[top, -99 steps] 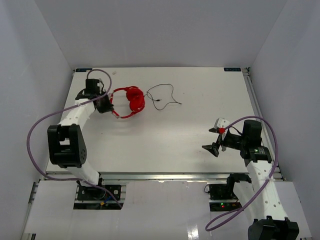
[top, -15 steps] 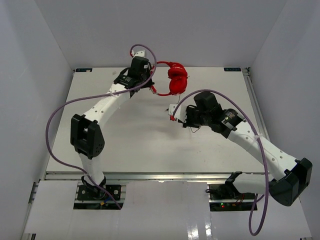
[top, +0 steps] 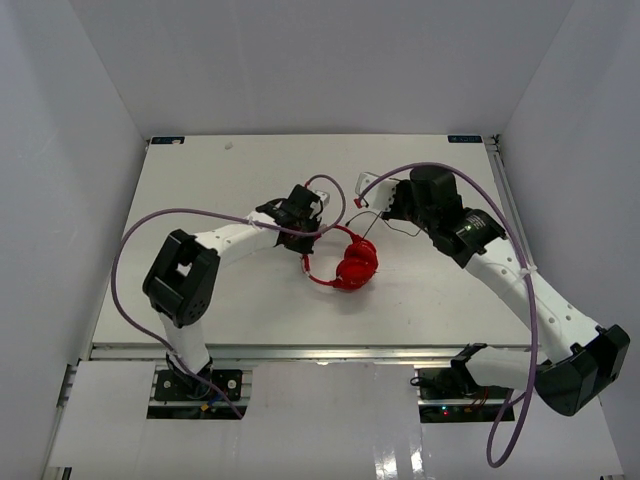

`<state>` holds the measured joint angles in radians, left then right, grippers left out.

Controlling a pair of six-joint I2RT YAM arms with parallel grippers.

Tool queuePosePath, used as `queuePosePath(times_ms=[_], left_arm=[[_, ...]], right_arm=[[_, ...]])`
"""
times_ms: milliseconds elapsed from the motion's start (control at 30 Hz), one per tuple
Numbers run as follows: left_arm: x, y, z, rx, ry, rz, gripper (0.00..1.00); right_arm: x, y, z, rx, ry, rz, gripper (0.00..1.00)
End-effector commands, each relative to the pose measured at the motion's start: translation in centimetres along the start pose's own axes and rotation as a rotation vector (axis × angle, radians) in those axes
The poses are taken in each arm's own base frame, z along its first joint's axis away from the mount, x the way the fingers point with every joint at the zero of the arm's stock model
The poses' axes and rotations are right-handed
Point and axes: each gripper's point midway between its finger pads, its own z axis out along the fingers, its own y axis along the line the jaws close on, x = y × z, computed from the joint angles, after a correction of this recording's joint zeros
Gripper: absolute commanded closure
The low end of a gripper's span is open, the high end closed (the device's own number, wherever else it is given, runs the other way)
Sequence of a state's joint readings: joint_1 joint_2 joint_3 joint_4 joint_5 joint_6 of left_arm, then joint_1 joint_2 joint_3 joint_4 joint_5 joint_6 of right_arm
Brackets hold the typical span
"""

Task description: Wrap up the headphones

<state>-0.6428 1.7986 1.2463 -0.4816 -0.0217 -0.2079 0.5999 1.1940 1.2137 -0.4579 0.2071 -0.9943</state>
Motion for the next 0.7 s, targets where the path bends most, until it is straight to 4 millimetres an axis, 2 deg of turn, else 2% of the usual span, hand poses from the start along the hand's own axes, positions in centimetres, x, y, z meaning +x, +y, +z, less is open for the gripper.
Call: queuePosePath(times_ms=[0,100,200,300,333,467,567,667], left_arm=[[-5.6,-4.6,-8.0,0.251,-0.297,0.045,1.0],[-4.9,-6.2,-10.3,0.333,-0.325,0.073,1.0],[-5.1,-8.2,-13.9,0.432,-0.383,0.109,1.0],[-5.4,-9.3,-16.8,0.497,-0.429,0.125,1.0],[-5.5,-9.3,-16.9,0.499,-0.432,0.123,1.0],[-7.0,-9.8,-20.7,0.531,-0.509,0.112,1.0],[-9.1,-10.1,-23.3,0.542,-0.567,0.09,1.0],[-11.0,-10.0,-25.5,0.523,-0.62,0.071,1.0]], right_arm=[[-0.4,-3.5,-0.3,0.1,-0.107,0.132,0.92],[-0.7,-2.1,0.8,0.009,-0.178,0.226,0.92],[-1.6,-0.1,1.9,-0.103,-0.246,0.28,0.92],[-2.8,1.8,2.5,-0.215,-0.311,0.343,0.92],[-3.0,2.2,2.6,-0.239,-0.328,0.362,0.92],[-3.6,4.1,2.3,-0.395,-0.432,0.45,0.92],[-5.0,6.3,1.3,-0.548,-0.546,0.489,0.92],[-6.1,7.6,0.2,-0.651,-0.634,0.518,0.92]])
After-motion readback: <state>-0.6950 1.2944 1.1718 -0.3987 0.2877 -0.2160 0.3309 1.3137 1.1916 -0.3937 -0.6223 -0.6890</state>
